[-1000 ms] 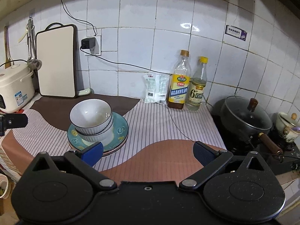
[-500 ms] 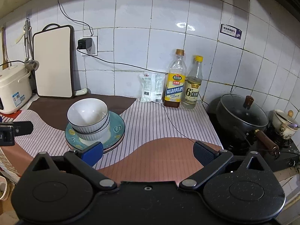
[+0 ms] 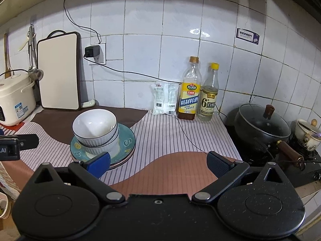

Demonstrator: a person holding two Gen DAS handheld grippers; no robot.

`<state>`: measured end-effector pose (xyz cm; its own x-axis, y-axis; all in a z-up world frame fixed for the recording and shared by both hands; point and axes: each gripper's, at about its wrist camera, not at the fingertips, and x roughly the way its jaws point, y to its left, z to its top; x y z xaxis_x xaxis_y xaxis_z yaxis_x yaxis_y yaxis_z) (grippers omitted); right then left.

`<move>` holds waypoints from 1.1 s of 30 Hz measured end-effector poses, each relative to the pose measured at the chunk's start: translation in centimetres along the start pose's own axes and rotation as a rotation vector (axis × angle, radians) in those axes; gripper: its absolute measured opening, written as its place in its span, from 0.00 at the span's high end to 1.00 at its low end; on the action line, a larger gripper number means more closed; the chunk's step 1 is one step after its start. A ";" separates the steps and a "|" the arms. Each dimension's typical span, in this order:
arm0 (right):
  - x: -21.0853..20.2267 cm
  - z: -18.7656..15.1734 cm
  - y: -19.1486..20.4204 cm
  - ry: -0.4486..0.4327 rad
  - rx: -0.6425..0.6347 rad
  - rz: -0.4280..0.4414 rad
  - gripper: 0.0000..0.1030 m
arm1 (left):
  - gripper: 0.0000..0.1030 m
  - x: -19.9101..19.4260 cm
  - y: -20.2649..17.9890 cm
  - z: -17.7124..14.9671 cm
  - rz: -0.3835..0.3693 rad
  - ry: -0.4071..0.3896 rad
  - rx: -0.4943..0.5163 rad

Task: Organize plates and bowls

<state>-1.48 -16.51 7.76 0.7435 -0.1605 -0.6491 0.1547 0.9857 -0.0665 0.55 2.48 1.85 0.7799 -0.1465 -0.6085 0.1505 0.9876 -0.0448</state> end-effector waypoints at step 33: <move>0.9 -0.8 -0.3 0.023 0.018 -0.015 0.00 | 0.00 -0.1 -0.6 -0.7 0.016 -0.041 0.032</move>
<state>-1.36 -16.92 6.60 0.7261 -0.1739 -0.6652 0.1774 0.9821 -0.0631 -0.09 1.92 1.38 0.8063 -0.1336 -0.5762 0.1565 0.9876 -0.0100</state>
